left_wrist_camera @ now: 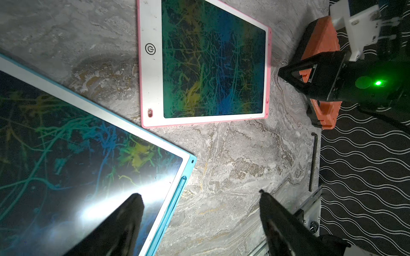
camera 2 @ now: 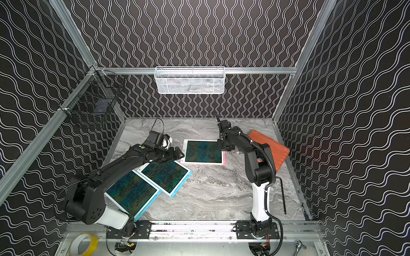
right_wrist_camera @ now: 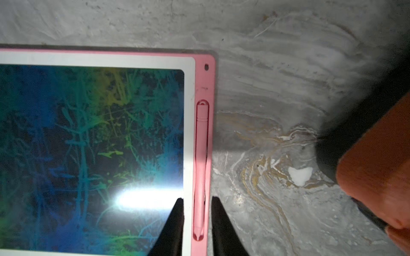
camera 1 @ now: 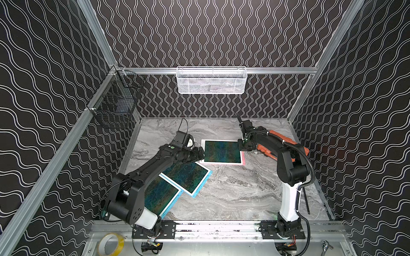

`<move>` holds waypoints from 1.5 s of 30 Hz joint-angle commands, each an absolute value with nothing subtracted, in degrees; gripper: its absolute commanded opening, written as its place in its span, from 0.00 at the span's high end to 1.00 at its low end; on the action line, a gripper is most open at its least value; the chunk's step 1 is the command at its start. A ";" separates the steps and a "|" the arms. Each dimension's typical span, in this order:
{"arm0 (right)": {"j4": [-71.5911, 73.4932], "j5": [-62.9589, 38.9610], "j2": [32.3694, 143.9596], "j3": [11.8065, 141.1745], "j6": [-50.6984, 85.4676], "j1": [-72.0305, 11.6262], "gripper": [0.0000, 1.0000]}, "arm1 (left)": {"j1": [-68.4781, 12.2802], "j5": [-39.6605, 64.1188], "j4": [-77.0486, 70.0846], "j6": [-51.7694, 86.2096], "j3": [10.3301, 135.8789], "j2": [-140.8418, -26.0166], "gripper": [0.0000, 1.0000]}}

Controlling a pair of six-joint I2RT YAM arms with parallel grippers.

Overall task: Place the stylus back onto the writing tablet
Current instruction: Place the stylus on the writing tablet.

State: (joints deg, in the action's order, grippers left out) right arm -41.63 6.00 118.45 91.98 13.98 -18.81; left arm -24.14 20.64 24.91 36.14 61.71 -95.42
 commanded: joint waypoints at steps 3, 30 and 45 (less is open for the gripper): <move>-41.12 3.33 120.02 93.11 15.38 -18.07 0.86 | -25.17 20.68 23.13 35.86 63.26 -96.40 0.14; -39.64 3.22 123.79 91.75 14.77 -16.73 0.98 | -26.15 20.22 22.55 36.61 64.19 -98.54 0.14; -38.89 -0.69 122.67 90.44 16.59 -14.74 0.98 | -26.22 19.34 21.76 37.39 63.47 -97.73 0.14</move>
State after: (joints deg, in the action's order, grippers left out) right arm -34.89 -1.13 122.19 90.02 15.97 -14.83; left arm -26.22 19.92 23.62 37.34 63.68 -97.95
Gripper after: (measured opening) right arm 0.050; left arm 0.861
